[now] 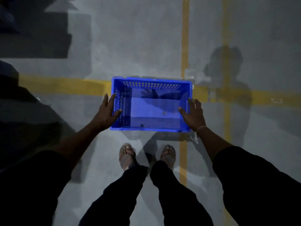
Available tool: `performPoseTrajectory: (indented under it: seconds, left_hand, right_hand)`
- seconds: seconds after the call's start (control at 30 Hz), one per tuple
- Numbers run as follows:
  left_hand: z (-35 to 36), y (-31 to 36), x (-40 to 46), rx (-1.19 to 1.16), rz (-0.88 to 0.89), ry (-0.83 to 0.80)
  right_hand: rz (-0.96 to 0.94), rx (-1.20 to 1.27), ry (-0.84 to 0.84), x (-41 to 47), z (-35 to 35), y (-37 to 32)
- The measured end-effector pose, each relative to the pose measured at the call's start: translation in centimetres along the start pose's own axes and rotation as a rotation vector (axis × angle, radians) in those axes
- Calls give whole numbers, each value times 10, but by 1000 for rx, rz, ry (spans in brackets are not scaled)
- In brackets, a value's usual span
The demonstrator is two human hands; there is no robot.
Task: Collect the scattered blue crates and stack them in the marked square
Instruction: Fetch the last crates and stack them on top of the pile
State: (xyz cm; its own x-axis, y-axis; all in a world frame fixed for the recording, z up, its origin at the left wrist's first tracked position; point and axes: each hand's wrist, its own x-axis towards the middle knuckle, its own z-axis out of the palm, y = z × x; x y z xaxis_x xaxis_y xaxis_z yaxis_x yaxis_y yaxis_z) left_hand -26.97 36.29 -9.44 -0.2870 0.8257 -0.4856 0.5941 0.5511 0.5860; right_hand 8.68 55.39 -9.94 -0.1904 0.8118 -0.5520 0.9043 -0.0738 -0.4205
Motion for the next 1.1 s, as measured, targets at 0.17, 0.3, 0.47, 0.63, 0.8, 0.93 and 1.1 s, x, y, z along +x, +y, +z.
performPoseTrajectory:
  seconds: [0.17,0.3,0.47,0.63,0.8,0.93,1.1]
  left_hand:
    - [59,-61,88,103,-100,48]
    - [89,-95,133,81,-199,73]
    - [107,-93,154,44,-367,137]
    - [85,-93,136,35,-315,92]
    - [33,-60,93,64,-250,124]
    - [-30,-27,46,150,-154,127]
    - [-123,31,-26,210,-72,136]
  right_hand:
    - [43,-72,-28,86,50,44]
    - [63,-65,-37,129,77,68]
    - [82,-97,-26,155,87,78]
    - [37,-184,-27,143,66,69]
    - [18,-210,-5,103,17,33]
    - [-36,-232,27,57,-39,-6]
    - [-100,-247,55,-15,-125,-68]
